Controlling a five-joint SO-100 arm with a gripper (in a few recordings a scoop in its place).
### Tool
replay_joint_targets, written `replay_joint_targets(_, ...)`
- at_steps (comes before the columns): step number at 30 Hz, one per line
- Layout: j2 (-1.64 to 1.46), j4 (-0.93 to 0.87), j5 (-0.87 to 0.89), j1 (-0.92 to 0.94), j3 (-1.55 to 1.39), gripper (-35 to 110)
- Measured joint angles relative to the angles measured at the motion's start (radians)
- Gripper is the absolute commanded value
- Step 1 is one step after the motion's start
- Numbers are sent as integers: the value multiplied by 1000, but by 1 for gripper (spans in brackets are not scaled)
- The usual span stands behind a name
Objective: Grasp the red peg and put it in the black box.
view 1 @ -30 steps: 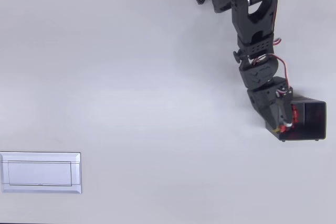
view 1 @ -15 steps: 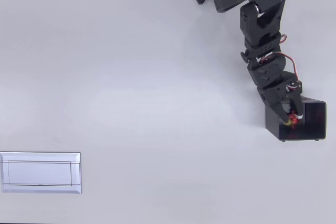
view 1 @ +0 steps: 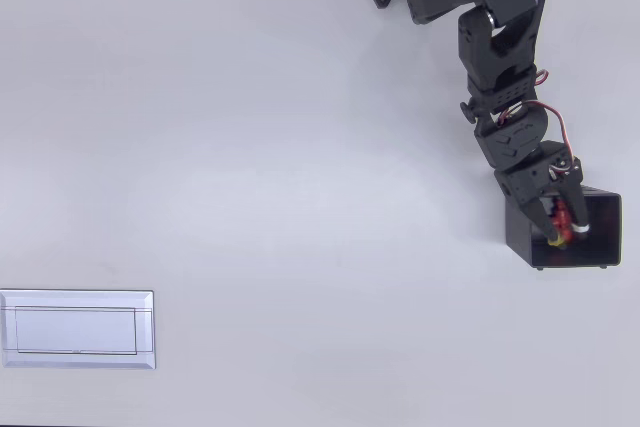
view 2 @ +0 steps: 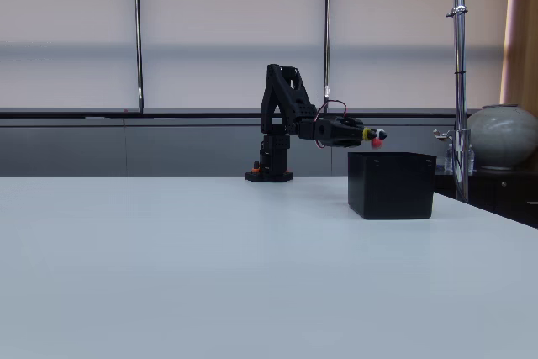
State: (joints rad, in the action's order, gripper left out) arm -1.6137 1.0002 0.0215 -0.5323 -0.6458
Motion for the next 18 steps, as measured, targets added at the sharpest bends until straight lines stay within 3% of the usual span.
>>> replay_joint_targets(18,80,-2,-54,55,67,17)
